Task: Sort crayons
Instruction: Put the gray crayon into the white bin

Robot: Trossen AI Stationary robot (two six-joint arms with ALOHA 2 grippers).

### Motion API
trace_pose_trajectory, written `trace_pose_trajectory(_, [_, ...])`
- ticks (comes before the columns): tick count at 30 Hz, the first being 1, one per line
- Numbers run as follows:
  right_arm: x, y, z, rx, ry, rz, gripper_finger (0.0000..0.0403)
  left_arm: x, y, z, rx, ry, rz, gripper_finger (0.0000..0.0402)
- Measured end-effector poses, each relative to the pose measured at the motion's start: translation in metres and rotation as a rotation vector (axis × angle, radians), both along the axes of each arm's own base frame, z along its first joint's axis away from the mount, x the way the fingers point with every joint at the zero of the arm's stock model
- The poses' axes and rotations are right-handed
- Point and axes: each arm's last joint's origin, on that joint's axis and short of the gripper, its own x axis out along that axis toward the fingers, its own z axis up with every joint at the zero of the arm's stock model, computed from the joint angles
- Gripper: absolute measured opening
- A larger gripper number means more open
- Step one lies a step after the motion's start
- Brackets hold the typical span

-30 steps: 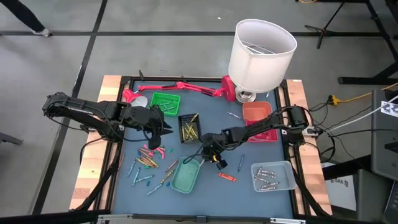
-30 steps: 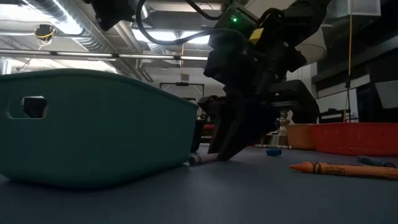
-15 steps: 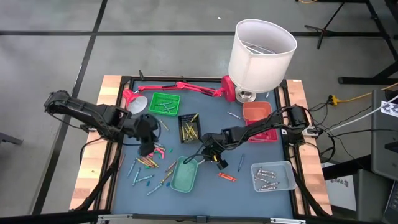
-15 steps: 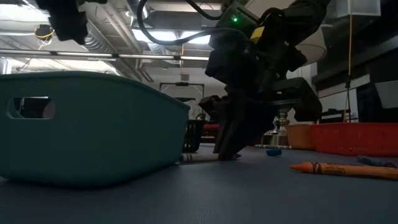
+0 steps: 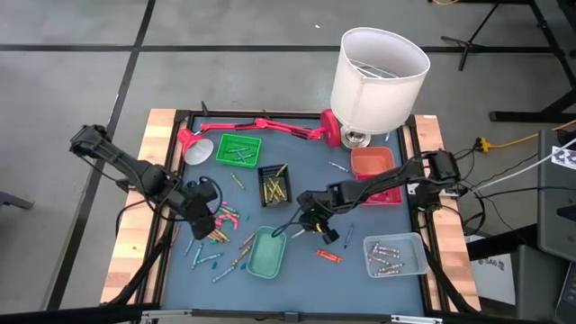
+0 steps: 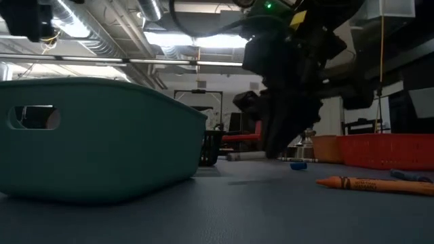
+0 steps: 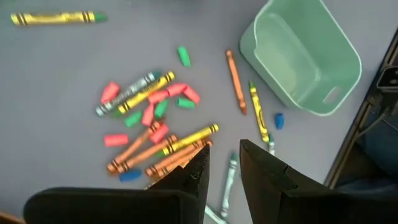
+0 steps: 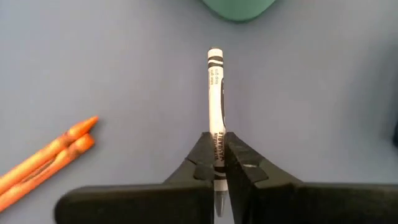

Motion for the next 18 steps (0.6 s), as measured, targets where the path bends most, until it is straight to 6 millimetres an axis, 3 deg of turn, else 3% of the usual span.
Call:
trace_pose_trajectory(13, [-0.022,0.000,0.048,0.006,-0.032,0.010,0.0011,-0.002,-0.038,-0.019,-0.058,0.127,0.109,0.0073])
trace_pose_trajectory(18, [-0.039,0.010,0.068,0.008,-0.028,0.048,0.0009,0.002,-0.051,-0.031,-0.035,0.187,0.125,0.0073])
